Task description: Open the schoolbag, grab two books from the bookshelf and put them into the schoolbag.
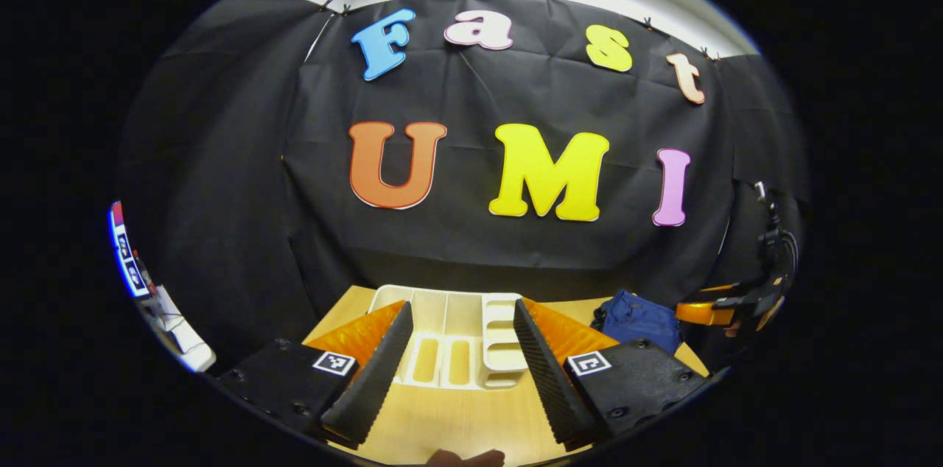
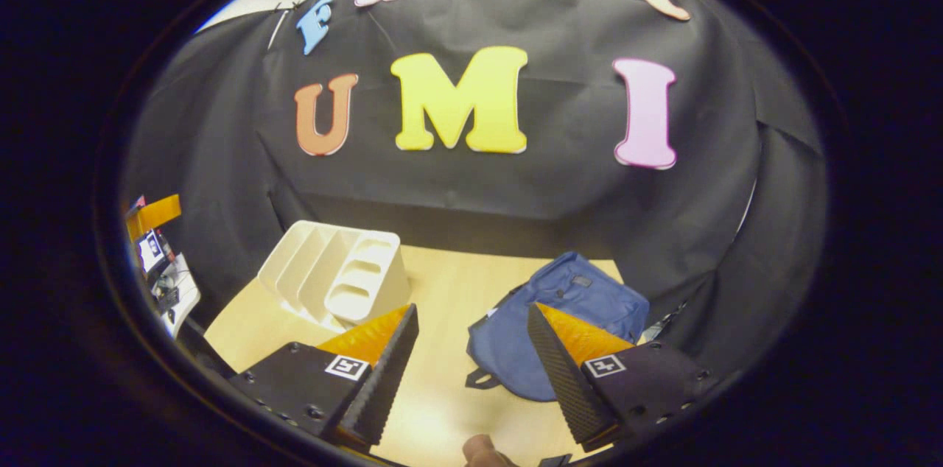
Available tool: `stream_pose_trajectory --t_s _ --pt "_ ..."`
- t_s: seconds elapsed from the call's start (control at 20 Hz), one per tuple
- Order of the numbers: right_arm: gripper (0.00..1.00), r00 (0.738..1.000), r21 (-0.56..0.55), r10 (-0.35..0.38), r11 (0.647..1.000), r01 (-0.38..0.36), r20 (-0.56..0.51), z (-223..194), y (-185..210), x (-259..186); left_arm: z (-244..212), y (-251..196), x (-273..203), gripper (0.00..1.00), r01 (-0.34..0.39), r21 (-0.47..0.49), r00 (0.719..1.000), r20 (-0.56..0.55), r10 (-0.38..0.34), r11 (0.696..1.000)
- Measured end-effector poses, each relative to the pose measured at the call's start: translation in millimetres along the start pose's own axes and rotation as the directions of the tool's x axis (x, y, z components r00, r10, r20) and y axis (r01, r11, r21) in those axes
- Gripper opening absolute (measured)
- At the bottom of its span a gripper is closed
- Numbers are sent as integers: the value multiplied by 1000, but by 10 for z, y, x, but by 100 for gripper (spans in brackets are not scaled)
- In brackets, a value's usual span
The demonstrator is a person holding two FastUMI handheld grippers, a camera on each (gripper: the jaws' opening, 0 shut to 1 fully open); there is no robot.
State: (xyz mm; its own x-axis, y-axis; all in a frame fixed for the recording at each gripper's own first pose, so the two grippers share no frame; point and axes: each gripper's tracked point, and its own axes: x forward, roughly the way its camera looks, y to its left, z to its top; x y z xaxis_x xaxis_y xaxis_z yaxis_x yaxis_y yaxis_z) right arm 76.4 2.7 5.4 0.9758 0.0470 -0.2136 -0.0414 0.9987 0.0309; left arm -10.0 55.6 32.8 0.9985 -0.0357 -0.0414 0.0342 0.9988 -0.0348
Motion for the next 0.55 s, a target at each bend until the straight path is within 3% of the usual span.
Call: stream_pose_trajectory --t_s 0.15,0.3,0.45,0.5,0.55 --pt "90 990 -17 -60 998 63 128 231 115 -348 35 12 -105 94 0 -15 1000 -6 0 1000" --pt "87 979 2 -49 999 50 198 299 457 -640 -30 3 -198 94 -10 -12 1000 -10 10 1000" --pt "91 967 -22 -42 999 50 251 331 663 -800 -107 -47 -272 95 11 -30 1000 -3 -11 999" --pt "99 963 -19 -45 998 51 267 354 720 -850 -99 -29 -299 95 1 -30 1000 9 -1 1000" --pt "95 959 -14 -43 999 48 279 338 767 -875 -127 -4 -310 95 -13 -29 1000 11 14 999"
